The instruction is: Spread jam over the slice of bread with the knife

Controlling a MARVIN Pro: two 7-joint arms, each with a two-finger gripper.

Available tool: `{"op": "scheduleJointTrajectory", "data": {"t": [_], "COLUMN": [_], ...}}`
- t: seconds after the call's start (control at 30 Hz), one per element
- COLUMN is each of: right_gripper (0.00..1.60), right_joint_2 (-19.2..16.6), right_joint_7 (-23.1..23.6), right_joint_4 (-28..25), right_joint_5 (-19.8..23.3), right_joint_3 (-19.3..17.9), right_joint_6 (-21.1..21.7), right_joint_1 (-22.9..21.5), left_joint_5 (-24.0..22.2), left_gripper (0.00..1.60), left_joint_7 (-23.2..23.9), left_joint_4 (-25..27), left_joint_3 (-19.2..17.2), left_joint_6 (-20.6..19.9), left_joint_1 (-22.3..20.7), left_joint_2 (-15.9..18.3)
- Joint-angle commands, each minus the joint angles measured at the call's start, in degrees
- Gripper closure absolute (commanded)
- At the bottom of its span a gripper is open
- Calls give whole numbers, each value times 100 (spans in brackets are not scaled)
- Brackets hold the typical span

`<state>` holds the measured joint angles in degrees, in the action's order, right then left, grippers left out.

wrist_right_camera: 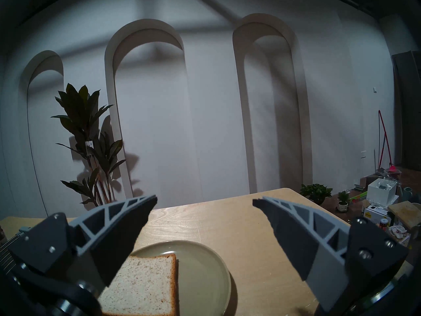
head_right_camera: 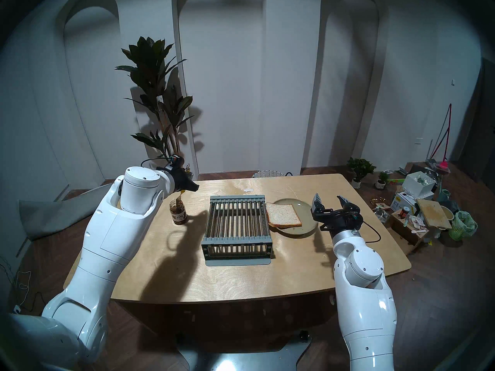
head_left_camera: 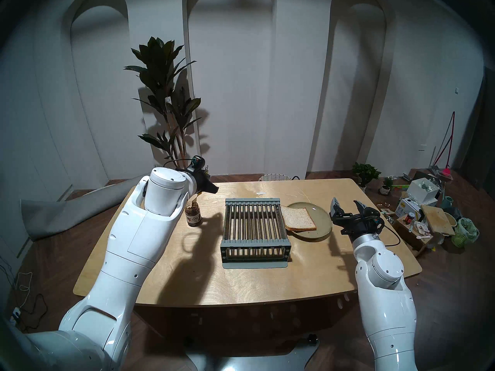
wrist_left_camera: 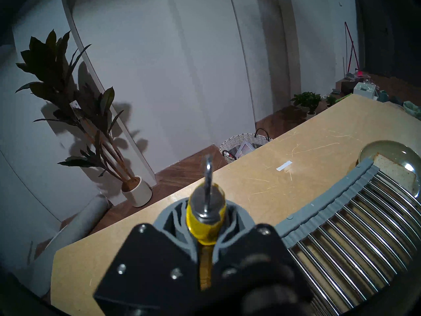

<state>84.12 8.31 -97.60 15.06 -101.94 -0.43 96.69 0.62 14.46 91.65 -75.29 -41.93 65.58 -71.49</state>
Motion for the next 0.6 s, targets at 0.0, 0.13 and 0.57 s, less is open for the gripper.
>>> {"op": "scheduleJointTrajectory", "data": {"t": [0.0,0.13,0.57], "right_gripper": [0,0,0], "right_joint_2": [-19,-25,-20], "right_joint_7": [56,96,213], "right_joint_4": [-116,-100,-70], "right_joint_5": [45,86,194], "right_joint_3": [-20,-50,-90], "right_joint_6": [-39,-33,-8], "right_joint_1": [-30,-22,-15], "left_joint_5": [100,159,490], "left_gripper": [160,160,160], "left_joint_7": [-33,-49,-288], "left_joint_4": [38,29,30], "left_joint_3": [72,141,440], "left_joint_6": [-12,-36,-41], "left_joint_1": [-185,-179,-195], "left_joint_2": [17,19,107]}}
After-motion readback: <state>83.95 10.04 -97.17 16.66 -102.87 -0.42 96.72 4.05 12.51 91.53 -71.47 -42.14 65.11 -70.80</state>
